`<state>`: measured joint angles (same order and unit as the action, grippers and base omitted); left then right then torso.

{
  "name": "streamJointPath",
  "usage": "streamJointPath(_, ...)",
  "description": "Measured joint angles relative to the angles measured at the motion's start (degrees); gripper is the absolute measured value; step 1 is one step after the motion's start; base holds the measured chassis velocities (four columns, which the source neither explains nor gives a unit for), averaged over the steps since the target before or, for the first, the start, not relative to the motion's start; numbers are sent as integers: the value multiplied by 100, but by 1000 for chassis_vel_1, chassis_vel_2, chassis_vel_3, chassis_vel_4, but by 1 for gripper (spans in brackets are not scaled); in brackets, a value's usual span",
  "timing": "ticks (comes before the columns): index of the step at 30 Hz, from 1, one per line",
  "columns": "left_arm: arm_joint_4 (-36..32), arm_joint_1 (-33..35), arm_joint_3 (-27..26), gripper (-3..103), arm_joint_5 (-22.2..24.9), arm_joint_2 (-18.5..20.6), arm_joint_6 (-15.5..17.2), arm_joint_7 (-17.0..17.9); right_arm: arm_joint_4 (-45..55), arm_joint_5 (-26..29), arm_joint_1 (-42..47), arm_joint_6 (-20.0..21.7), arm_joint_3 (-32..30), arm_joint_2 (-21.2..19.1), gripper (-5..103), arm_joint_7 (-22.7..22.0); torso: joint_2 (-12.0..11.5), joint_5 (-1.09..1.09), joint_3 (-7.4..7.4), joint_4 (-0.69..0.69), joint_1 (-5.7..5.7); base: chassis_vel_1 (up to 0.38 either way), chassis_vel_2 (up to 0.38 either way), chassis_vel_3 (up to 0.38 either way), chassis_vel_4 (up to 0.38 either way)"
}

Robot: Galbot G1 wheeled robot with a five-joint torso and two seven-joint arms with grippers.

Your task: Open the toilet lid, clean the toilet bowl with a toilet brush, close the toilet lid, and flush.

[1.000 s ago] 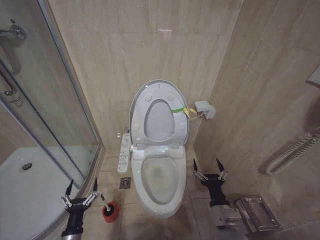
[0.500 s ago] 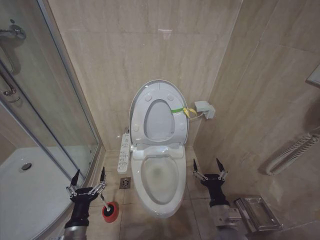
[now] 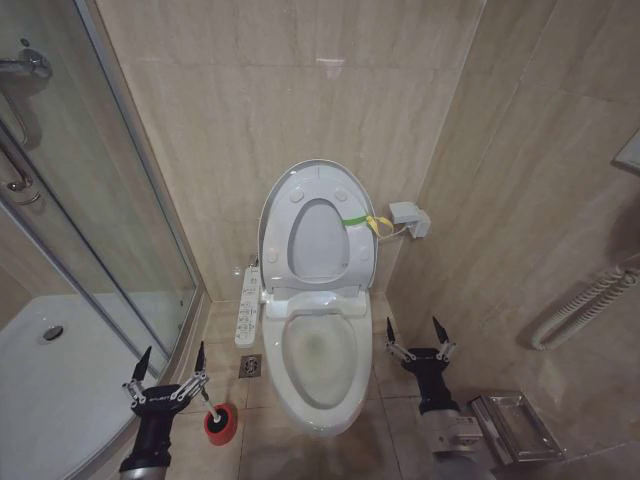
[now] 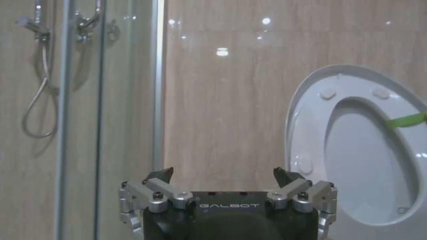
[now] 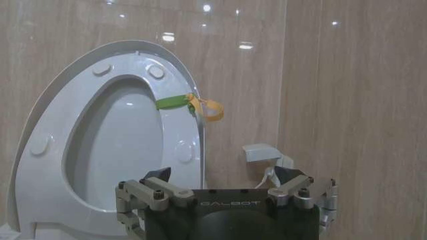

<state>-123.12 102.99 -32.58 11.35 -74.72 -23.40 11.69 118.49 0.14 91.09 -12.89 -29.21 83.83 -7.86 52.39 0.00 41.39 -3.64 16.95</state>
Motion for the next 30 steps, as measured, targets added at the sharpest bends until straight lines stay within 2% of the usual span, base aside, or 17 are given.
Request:
streamJointPath(7, 23, 62, 54, 98, -39, -83, 28, 360, 0, 0, 0, 0, 0, 0, 100, 0, 0, 0, 0, 0, 0, 0, 0, 0, 0)
streamJointPath(11, -31, 96, 84, 98, -252, -99, 218, 519, 0, 0, 0, 0, 0, 0, 100, 0, 0, 0, 0, 0, 0, 0, 0, 0, 0)
streamJointPath(30, -36, 160, 16, 97, -273, -81, 21, 347, 0, 0, 0, 0, 0, 0, 100, 0, 0, 0, 0, 0, 0, 0, 0, 0, 0)
